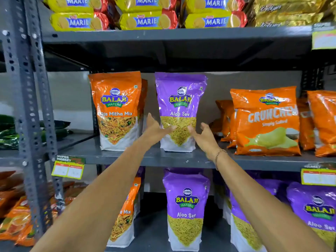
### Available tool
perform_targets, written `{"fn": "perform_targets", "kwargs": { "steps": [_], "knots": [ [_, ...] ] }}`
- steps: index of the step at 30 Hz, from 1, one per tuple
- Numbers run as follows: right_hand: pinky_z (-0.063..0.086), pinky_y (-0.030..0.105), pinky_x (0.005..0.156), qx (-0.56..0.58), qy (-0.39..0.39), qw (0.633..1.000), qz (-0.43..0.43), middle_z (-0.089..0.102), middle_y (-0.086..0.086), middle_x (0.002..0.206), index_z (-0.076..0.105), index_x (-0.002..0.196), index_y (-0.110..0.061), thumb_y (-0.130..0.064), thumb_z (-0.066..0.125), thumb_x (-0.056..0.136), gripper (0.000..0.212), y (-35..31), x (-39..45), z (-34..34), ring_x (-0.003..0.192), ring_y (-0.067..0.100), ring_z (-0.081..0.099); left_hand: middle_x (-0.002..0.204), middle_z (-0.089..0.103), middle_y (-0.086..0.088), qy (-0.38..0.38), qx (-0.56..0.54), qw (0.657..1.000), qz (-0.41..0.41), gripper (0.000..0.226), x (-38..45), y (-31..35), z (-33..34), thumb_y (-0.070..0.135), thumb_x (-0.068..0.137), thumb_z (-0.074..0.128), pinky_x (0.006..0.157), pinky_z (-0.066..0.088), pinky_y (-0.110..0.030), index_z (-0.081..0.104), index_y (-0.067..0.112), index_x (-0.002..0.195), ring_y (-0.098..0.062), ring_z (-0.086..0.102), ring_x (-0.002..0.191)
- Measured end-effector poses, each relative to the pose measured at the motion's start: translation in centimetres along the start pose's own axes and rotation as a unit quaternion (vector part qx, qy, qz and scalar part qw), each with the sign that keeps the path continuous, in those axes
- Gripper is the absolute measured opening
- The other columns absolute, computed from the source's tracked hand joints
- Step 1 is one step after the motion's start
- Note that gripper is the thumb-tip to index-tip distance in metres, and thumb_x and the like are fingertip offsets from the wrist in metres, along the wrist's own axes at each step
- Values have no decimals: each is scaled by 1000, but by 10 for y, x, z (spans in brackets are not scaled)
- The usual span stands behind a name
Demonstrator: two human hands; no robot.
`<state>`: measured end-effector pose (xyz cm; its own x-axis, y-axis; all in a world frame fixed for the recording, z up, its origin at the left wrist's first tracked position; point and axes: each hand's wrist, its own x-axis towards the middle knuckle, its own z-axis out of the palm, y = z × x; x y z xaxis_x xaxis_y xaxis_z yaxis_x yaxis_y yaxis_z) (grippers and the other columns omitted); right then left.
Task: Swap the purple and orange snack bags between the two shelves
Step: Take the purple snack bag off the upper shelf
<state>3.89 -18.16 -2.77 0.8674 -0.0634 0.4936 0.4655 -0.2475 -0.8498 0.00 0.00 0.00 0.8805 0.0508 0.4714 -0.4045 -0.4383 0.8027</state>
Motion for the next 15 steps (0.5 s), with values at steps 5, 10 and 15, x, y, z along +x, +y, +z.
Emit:
{"fn": "perform_targets", "kwargs": {
  "steps": [5,10,15],
  "knots": [
    [55,39,93,34,-57,998,-15,67,15,120,57,121,-4,-26,77,78,52,34,20,2,108,24,65,116,64,9,-100,-44,993,47,40,22,-39,15,17,81,72,76,48,-6,56,26,116,5,64,100],
    [56,39,91,58,-75,995,1,70,17,115,62,116,-2,-14,81,72,50,37,22,-3,104,29,67,102,74,12,-68,-47,997,-3,38,26,-55,7,32,65,84,83,54,-19,67,29,99,-9,69,99],
    [54,39,92,103,-98,990,22,67,17,118,54,116,0,-10,86,63,63,16,-3,-13,106,25,65,92,75,15,-58,-32,998,-10,31,-4,-42,-10,36,62,85,77,55,-19,69,28,87,-10,70,95]
  ]
}}
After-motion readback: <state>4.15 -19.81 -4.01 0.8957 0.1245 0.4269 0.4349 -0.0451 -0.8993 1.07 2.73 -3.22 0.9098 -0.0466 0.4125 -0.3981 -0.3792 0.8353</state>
